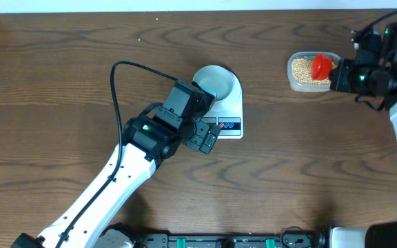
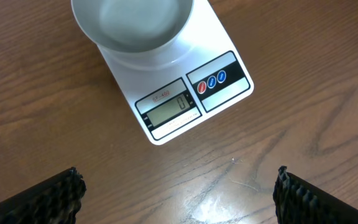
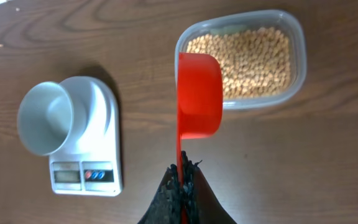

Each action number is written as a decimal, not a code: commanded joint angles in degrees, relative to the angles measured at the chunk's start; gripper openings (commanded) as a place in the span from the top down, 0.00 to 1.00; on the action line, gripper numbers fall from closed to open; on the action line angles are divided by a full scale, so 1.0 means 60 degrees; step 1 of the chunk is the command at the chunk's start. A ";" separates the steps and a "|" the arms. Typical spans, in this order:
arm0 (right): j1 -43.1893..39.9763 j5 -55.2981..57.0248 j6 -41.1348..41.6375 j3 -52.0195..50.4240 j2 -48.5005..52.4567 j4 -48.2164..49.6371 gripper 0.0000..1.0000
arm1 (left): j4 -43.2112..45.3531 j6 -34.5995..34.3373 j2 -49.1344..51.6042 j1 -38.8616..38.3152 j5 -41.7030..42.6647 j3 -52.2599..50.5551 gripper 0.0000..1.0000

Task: Scoop item into bowl and weigh 50g on scale
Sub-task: 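Pull the left arm back to hover beside the scale display, then dip the red scoop into the chickpea tub with the right gripper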

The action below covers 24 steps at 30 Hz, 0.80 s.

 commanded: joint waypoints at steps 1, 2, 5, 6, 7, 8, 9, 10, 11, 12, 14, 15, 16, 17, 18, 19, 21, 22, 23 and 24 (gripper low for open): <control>-0.0047 0.0255 -0.0816 0.0321 0.0488 0.0146 0.99 | -0.0022 0.0160 0.0018 0.0058 0.0117 -0.0029 0.01; -0.0047 0.0262 -0.0940 0.0321 0.0568 0.0171 0.99 | -0.0022 0.0160 0.0018 0.0058 0.0117 -0.0029 0.01; -0.0047 0.0678 -0.1198 0.0321 0.0903 0.0219 0.99 | -0.0022 0.0160 0.0018 0.0058 0.0117 -0.0029 0.01; -0.0047 0.0750 -0.1319 0.0321 0.1002 0.0248 0.99 | -0.0018 0.0160 0.0018 0.0058 0.0117 -0.0029 0.01; -0.0047 0.0776 -0.1475 0.0317 0.1147 0.0342 0.99 | -0.0018 0.0160 0.0018 0.0058 0.0117 -0.0029 0.01; -0.0047 0.0954 -0.1475 0.0317 0.1290 0.0561 0.99 | -0.0018 0.0160 0.0018 0.0058 0.0117 -0.0029 0.01; -0.0047 0.1049 -0.1475 0.0313 0.1373 0.0710 0.99 | -0.0022 0.0160 0.0018 0.0058 0.0117 -0.0029 0.00; -0.0047 0.1064 -0.1494 0.0313 0.1468 0.0852 0.99 | -0.0018 0.0160 0.0018 0.0058 0.0117 -0.0029 0.01; -0.0047 0.1053 -0.1548 0.0313 0.1603 0.1020 0.99 | -0.0022 0.0160 0.0018 0.0058 0.0117 -0.0029 0.01; -0.0047 0.1027 -0.1545 0.0313 0.1690 0.1111 0.99 | -0.0018 0.0160 0.0018 0.0058 0.0117 -0.0029 0.01; -0.0044 0.0991 -0.1548 0.0313 0.1945 0.1300 0.99 | -0.0018 0.0160 0.0018 0.0058 0.0117 -0.0029 0.01; -0.0044 0.0987 -0.1545 0.0313 0.2051 0.1413 0.99 | -0.0022 0.0160 0.0018 0.0058 0.0117 -0.0029 0.01; -0.0047 0.0991 -0.1545 0.0313 0.2215 0.1621 0.99 | -0.0022 0.0160 0.0018 0.0058 0.0117 -0.0029 0.01; -0.0047 0.0987 -0.1545 0.0313 0.2302 0.1752 0.99 | -0.0018 0.0160 0.0018 0.0058 0.0117 -0.0029 0.01; -0.0047 0.0991 -0.1545 0.0313 0.2382 0.1869 0.99 | -0.0018 0.0160 0.0018 0.0058 0.0117 -0.0029 0.01; -0.0047 0.0987 -0.1545 0.0313 0.2422 0.1938 0.99 | -0.0022 0.0160 0.0018 0.0058 0.0117 -0.0029 0.01; -0.0051 0.1002 -0.1603 0.0310 0.2503 0.1953 0.99 | -0.0018 0.0160 0.0018 0.0058 0.0117 -0.0029 0.01; -0.0062 0.1049 -0.1654 0.0310 0.2510 0.1923 0.99 | -0.0018 0.0160 0.0018 0.0058 0.0117 -0.0029 0.01; -0.0076 0.1166 -0.1650 0.0299 0.2517 0.1920 0.99 | -0.0022 0.0160 0.0018 0.0058 0.0117 -0.0029 0.01; -0.0087 0.1297 -0.1650 0.0291 0.2521 0.1902 0.99 | -0.0022 0.0160 0.0018 0.0058 0.0117 -0.0029 0.01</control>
